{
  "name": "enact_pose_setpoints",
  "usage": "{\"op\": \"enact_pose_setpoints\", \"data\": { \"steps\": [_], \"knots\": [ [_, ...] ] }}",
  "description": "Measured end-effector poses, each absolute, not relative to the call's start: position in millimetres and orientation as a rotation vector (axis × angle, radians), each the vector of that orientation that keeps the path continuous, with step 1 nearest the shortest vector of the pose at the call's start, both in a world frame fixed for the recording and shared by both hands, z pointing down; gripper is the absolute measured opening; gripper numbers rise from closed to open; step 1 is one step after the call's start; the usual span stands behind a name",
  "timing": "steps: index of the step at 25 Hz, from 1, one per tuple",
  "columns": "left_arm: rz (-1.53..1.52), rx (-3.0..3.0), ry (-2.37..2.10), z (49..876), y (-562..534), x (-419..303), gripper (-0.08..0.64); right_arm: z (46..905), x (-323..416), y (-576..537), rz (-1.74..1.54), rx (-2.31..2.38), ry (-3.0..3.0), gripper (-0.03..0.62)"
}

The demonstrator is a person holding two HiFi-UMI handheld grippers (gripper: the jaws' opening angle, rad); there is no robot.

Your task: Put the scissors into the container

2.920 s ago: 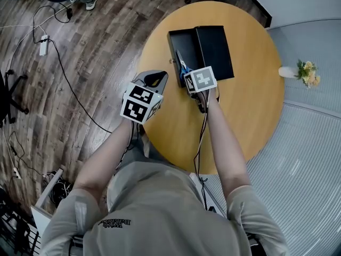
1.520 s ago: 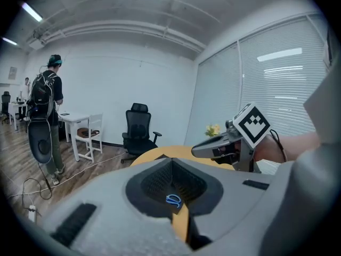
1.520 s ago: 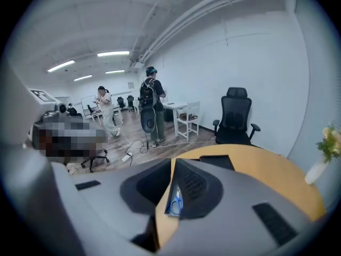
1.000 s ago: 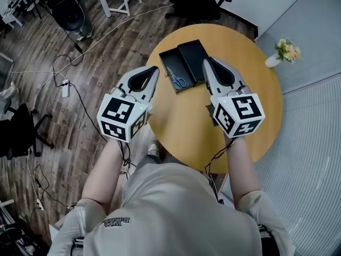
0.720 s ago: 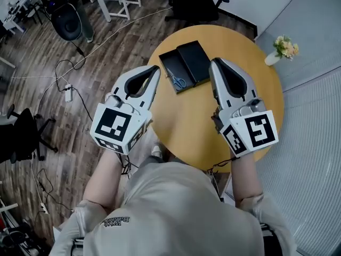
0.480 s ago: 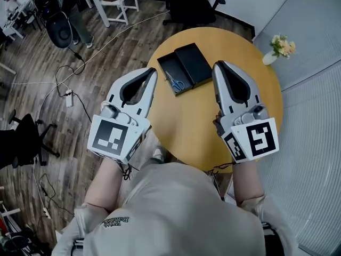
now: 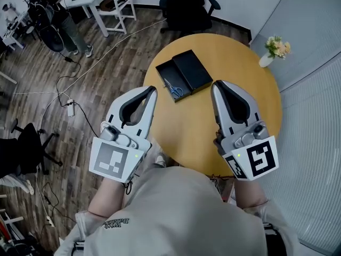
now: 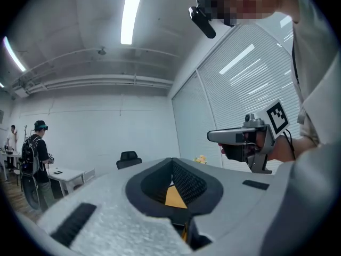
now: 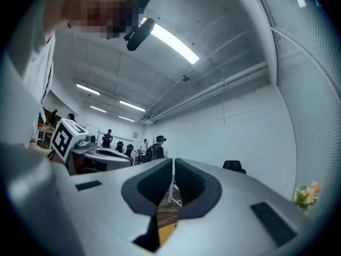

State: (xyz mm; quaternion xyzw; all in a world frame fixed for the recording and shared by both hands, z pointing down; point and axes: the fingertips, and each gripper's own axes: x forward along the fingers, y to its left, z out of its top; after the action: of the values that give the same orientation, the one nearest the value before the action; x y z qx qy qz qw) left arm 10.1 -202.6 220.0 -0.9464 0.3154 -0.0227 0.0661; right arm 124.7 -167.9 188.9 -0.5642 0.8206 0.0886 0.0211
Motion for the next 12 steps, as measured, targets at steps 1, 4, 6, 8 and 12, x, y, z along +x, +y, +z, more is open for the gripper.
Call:
{"op": "enact_pose_setpoints", "data": {
  "steps": [1,4,6,8,12],
  "knots": [
    [-0.083,-2.858,0.943,224,-201,10,0.021,191,124,-167,0.260,-1.746,2.549,0.037],
    [-0.153,-2.898,0.919,237,-196,13,0.021,197,123,-166,0.173,-1.746,2.559,0.035],
    [-0.173,-2.924,0.911,243,-193,15,0.021,200,123,-167,0.125,-1.742,2.566,0.035],
    [-0.194,-2.937,0.900,248,-192,16,0.021,204,122,-168,0.105,-1.744,2.574,0.035],
    [-0.188,-2.957,0.891,252,-190,17,0.021,210,116,-169,0.095,-1.743,2.595,0.035]
  ]
}}
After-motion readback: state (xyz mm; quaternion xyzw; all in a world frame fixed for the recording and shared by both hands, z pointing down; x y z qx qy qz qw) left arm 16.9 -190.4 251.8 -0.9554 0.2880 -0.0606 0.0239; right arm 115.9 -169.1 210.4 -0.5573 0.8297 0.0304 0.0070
